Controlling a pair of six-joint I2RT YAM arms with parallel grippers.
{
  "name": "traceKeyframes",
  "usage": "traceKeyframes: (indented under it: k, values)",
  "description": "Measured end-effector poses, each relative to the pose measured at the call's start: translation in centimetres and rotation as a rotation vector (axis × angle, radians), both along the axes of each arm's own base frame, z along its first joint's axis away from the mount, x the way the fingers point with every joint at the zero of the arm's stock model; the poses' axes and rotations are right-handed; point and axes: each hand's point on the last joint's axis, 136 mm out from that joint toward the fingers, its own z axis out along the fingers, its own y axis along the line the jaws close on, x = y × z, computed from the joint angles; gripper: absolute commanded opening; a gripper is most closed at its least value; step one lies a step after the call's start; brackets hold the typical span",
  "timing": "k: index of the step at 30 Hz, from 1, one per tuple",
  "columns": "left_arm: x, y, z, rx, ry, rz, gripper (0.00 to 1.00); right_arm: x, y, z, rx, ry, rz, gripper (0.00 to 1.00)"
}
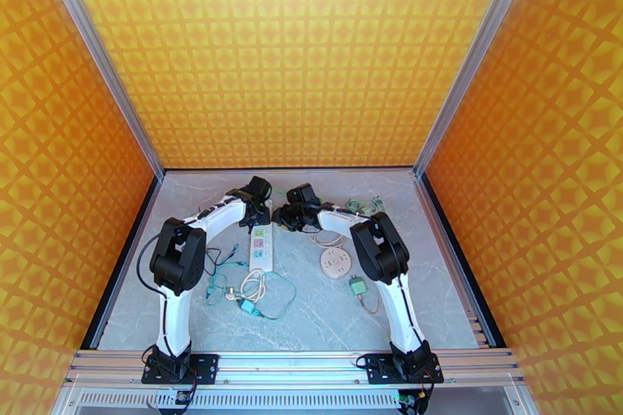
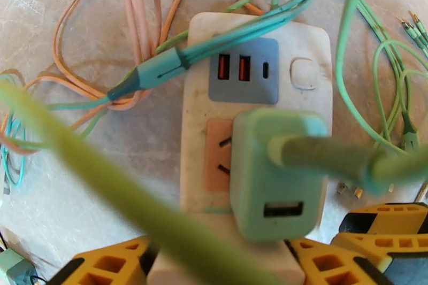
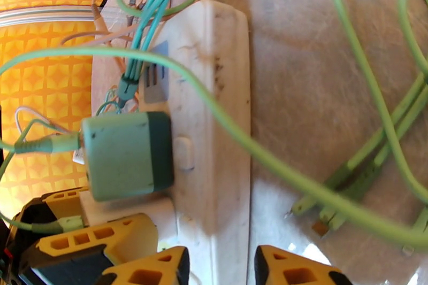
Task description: Pull the plug off the socket
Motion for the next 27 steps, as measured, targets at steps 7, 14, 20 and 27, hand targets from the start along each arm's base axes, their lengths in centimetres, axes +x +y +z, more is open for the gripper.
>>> traceKeyframes:
  k: [7, 14, 20, 27]
  values:
    - [0.5, 0.1, -0.2, 0.011, -0.001, -0.004, 0.62, 1.0, 0.4, -0.2, 0.01, -0.008, 0.0, 0.37]
    - [1.0, 0.4, -0.2, 0.024, -0.003, -0.004, 0.42, 1.8, 1.3, -0.4, 0.043, -0.002, 0.019, 0.37]
    - [1.0, 0.5, -0.2, 0.029, -0.003, -0.008, 0.38, 2.1, 1.6, -0.7, 0.078, 0.022, 0.035, 0.33]
    - [1.0, 0.4, -0.2, 0.028, -0.003, -0.01, 0.36, 1.9, 1.8, -1.3, 0.087, 0.029, 0.044, 0.27]
